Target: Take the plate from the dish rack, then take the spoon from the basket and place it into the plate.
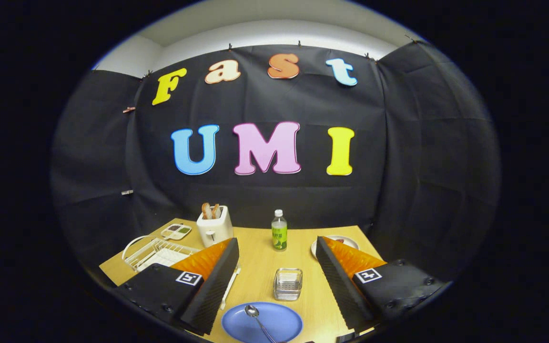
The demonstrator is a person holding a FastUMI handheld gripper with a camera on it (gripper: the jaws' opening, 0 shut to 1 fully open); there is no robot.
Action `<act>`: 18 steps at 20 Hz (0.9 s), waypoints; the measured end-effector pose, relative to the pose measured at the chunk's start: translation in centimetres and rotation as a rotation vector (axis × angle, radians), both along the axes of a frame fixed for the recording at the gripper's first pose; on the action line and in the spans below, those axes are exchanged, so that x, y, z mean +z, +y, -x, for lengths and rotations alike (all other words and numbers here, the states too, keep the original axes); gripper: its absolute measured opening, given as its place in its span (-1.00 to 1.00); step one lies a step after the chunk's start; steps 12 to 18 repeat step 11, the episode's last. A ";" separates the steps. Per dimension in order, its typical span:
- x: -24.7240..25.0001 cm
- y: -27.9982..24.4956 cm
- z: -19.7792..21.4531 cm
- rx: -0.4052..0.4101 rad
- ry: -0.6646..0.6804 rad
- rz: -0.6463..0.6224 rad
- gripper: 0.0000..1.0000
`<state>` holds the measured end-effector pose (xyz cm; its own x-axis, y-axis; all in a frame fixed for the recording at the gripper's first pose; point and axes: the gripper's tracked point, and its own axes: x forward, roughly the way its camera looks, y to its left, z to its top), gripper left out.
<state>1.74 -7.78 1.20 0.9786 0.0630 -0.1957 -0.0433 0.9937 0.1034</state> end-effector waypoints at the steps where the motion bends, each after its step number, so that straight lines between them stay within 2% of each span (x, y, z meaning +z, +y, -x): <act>1: 1.1 -0.3 0.2 -0.030 -0.022 0.004 1.00; 4: 3.5 -0.1 0.6 -0.091 -0.063 -0.034 0.99; 8: 4.8 0.2 0.9 -0.125 -0.096 -0.040 1.00; 18: 4.4 1.1 1.6 -0.124 -0.088 -0.015 0.99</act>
